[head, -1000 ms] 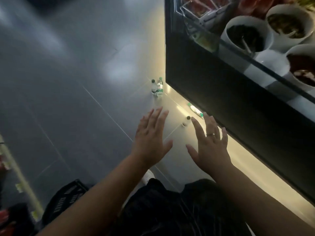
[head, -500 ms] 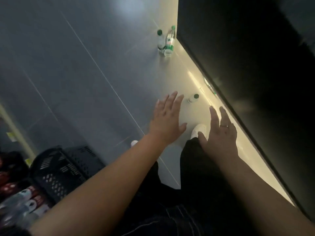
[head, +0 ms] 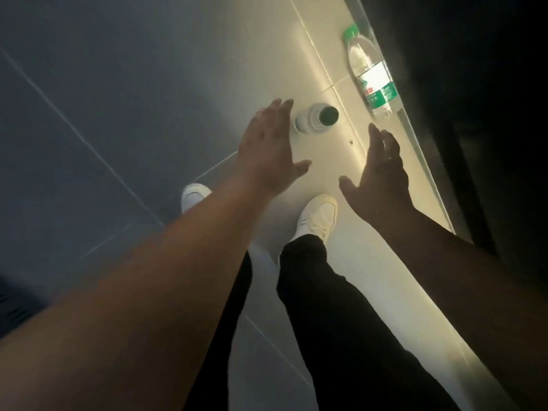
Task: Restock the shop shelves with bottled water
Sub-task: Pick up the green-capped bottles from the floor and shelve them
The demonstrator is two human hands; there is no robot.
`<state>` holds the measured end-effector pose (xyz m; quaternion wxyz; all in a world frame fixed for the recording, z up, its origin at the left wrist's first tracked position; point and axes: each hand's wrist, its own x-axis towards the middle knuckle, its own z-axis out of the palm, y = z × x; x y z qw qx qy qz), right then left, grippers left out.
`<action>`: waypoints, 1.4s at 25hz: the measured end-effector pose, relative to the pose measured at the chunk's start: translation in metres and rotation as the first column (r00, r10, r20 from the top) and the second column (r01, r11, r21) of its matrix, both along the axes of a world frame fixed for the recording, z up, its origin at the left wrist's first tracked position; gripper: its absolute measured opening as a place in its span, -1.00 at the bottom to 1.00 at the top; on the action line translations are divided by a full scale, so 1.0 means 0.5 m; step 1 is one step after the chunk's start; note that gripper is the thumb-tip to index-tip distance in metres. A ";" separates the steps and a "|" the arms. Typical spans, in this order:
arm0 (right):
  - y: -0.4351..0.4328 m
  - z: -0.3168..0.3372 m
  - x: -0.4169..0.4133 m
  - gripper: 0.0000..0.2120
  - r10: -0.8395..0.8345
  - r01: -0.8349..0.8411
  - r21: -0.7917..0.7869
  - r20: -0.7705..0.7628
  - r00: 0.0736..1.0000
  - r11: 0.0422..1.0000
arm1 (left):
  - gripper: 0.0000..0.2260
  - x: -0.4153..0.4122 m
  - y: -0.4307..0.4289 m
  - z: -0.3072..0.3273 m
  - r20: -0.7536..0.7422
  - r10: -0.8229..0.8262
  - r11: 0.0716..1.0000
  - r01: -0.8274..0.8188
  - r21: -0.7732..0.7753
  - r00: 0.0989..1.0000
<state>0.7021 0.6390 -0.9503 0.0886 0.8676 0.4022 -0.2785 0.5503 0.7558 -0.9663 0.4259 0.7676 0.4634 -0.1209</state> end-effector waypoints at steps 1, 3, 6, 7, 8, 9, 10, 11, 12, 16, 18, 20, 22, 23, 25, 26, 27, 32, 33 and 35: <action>0.004 -0.056 0.016 -0.15 -0.005 0.005 0.004 0.018 1.000 1.000 | -0.11 0.009 -0.005 -0.049 0.020 -0.015 1.000 0.015 0.007 1.000; 0.013 -0.151 0.047 -0.16 -0.086 0.085 0.018 0.040 0.996 0.996 | -0.08 0.029 -0.016 -0.134 0.080 -0.024 0.999 0.026 -0.023 0.997; 0.019 -0.259 0.099 -0.19 -0.279 0.276 0.066 0.051 0.959 0.959 | -0.05 0.056 -0.026 -0.239 0.140 0.048 0.988 -0.027 -0.150 0.989; 0.022 -0.285 0.116 -0.19 -0.303 0.298 0.082 0.068 0.950 0.951 | -0.04 0.063 -0.028 -0.267 0.159 0.073 0.984 -0.045 -0.172 0.985; 0.027 -0.307 0.132 -0.18 -0.316 0.309 0.086 0.082 0.945 0.947 | -0.05 0.070 -0.028 -0.294 0.187 0.097 0.981 -0.063 -0.181 0.978; 0.036 -0.325 0.148 -0.17 -0.332 0.325 0.084 0.087 0.939 0.942 | -0.06 0.078 -0.027 -0.317 0.221 0.116 0.980 -0.076 -0.182 0.968; 0.046 -0.342 0.163 -0.17 -0.348 0.341 0.081 0.091 0.933 0.936 | -0.09 0.090 -0.026 -0.334 0.260 0.133 0.980 -0.088 -0.177 0.956; 0.058 -0.358 0.175 -0.16 -0.353 0.347 0.079 0.098 0.930 0.935 | -0.14 0.101 -0.023 -0.346 0.299 0.151 0.980 -0.102 -0.171 0.942; 0.073 -0.372 0.186 -0.16 -0.345 0.337 0.085 0.118 0.931 0.938 | -0.21 0.111 -0.016 -0.354 0.337 0.172 0.978 -0.119 -0.171 0.926; 0.148 -0.432 0.236 -0.12 -0.329 0.318 0.090 0.160 0.931 0.944 | -0.37 0.129 0.031 -0.374 0.397 0.214 0.968 -0.140 -0.206 0.893; 0.172 -0.447 0.254 -0.10 -0.295 0.307 -0.015 0.232 0.927 0.952 | -0.36 0.121 0.056 -0.379 0.361 0.263 0.955 -0.187 -0.232 0.895; 0.169 -0.458 0.250 -0.16 -0.287 0.317 -0.090 0.249 0.925 0.944 | -0.38 0.110 0.074 -0.379 0.277 0.333 0.931 -0.268 -0.248 0.901; 0.153 -0.471 0.222 -0.27 -0.362 0.369 -0.079 0.088 0.928 0.926 | -0.40 0.093 0.079 -0.380 0.183 0.432 0.883 -0.372 -0.286 0.883; 0.144 -0.471 0.196 -0.34 -0.422 0.420 -0.050 -0.045 0.905 0.906 | -0.41 0.078 0.077 -0.377 0.144 0.480 0.852 -0.421 -0.311 0.865; 0.124 -0.457 0.139 -0.49 -0.507 0.516 -0.041 -0.274 0.817 0.855 | -0.47 0.044 0.067 -0.363 0.074 0.559 0.784 -0.498 -0.372 0.826; 0.111 -0.439 0.109 -0.56 -0.537 0.555 -0.072 -0.379 0.754 0.829 | -0.52 0.026 0.060 -0.349 0.052 0.585 0.751 -0.516 -0.411 0.809; 0.095 -0.416 0.077 -0.62 -0.562 0.580 -0.127 -0.477 0.676 0.805 | -0.57 0.009 0.054 -0.331 0.032 0.596 0.724 -0.520 -0.453 0.802; 0.023 -0.211 -0.061 -0.57 -0.540 0.512 -0.276 -0.685 0.489 0.814 | -0.65 -0.087 0.024 -0.170 -0.059 0.603 0.633 -0.522 -0.572 0.796; 0.018 -0.147 -0.085 -0.51 -0.539 0.505 -0.288 -0.698 0.470 0.814 | -0.68 -0.115 0.021 -0.116 -0.080 0.600 0.610 -0.519 -0.599 0.796; 0.017 -0.008 -0.128 -0.40 -0.538 0.513 -0.299 -0.731 0.418 0.805 | -0.75 -0.166 0.018 0.003 -0.093 0.609 0.548 -0.502 -0.669 0.788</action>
